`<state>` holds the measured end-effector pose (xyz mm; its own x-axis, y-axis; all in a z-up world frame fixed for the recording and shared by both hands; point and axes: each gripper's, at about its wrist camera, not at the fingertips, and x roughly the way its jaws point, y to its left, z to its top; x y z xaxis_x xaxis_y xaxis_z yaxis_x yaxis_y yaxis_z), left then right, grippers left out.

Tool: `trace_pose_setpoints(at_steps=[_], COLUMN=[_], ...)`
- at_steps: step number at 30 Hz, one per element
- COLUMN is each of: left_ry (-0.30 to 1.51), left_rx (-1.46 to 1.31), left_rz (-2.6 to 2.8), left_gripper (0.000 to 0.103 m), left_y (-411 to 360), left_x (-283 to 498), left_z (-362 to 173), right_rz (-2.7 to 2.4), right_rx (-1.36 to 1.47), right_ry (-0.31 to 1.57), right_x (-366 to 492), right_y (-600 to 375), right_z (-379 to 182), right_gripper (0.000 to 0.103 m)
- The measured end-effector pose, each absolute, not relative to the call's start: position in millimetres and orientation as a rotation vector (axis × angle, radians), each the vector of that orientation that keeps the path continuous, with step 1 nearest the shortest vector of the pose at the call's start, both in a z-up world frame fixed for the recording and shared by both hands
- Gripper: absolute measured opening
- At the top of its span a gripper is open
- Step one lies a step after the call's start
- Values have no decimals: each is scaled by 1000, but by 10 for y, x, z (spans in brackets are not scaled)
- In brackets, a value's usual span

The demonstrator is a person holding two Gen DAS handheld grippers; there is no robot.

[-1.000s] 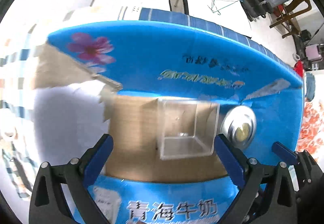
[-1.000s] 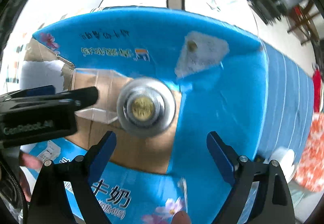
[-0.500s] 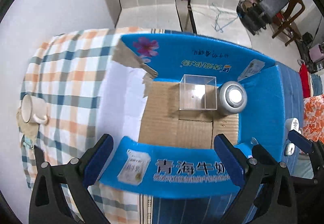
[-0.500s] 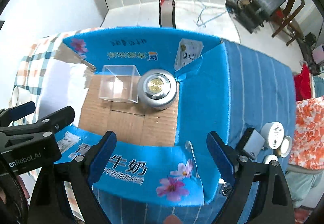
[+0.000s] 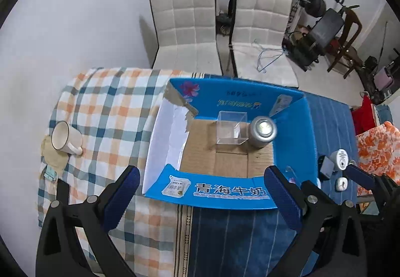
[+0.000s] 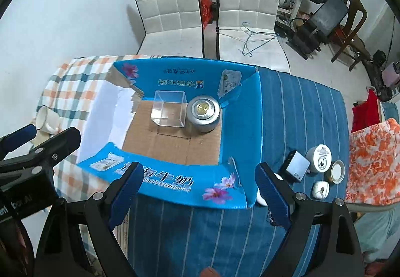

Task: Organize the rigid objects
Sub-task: 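Set the silver tin in the box beside the cube and open the right tool, then grasp the black square charger with the left tool while the right tool reaches for the white jar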

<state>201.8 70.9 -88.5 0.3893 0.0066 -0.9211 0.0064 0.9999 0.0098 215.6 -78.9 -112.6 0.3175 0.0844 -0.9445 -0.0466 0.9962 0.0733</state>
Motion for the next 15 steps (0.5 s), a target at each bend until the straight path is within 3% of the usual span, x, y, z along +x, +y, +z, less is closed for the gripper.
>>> trace_pose_setpoints(at_steps=[9, 15], left_ry=[1131, 1145], left_rx=[26, 58], left_rz=[-69, -186], left_gripper=[102, 102], left_y=[321, -409], left_x=[1937, 2008], left_z=[-698, -795], right_rz=[78, -52], right_rx=[129, 200], right_ry=[1209, 1223], right_x=[1922, 1836], right_y=[-1192, -2025], right_z=[-861, -919], right_gripper=[93, 93])
